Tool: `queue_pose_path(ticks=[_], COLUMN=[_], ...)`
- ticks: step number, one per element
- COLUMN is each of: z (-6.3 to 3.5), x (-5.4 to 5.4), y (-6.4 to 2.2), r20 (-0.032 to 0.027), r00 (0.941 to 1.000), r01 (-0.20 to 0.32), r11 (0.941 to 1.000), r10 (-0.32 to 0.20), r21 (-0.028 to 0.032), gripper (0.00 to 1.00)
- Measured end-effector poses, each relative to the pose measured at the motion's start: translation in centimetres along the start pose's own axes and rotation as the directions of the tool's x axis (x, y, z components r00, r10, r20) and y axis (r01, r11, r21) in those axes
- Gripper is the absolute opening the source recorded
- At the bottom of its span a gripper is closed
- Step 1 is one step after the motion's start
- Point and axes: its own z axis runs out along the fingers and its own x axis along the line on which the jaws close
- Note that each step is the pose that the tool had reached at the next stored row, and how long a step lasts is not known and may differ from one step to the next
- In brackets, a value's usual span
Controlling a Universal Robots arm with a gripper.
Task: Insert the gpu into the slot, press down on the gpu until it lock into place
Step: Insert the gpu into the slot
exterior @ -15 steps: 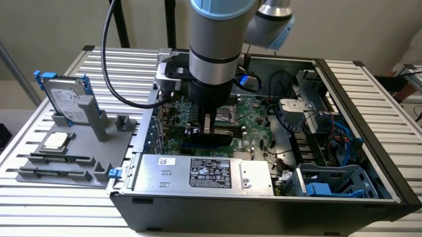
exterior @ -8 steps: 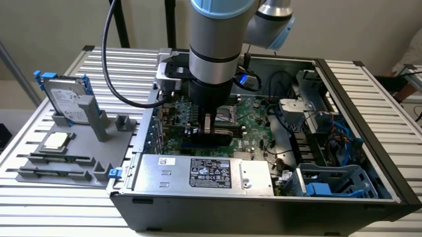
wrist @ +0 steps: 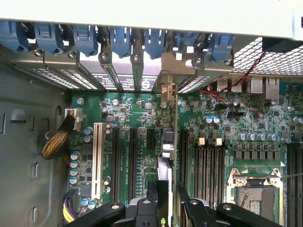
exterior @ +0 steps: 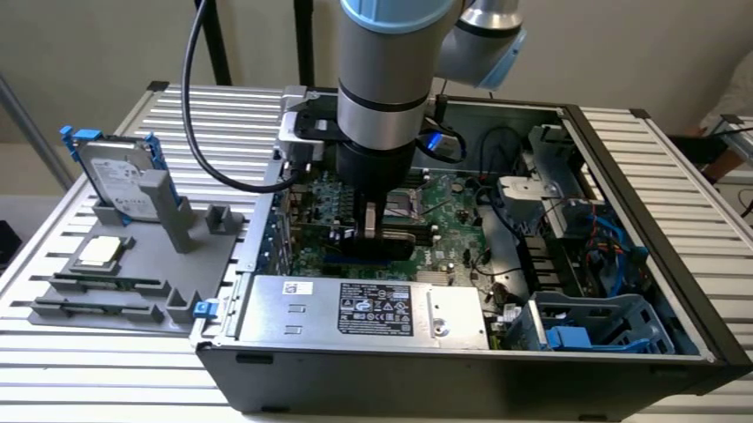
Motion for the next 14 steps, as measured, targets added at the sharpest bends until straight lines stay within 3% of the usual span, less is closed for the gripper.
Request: queue_pose_path(ticks=[14], z=[0.20], x=[0.02], y=[-0.02], r20=[0.0001], r00=[1.0000], r01=[0.000], r11=[1.0000], r10=[0.000], r21=[-0.0006], gripper=[0.26])
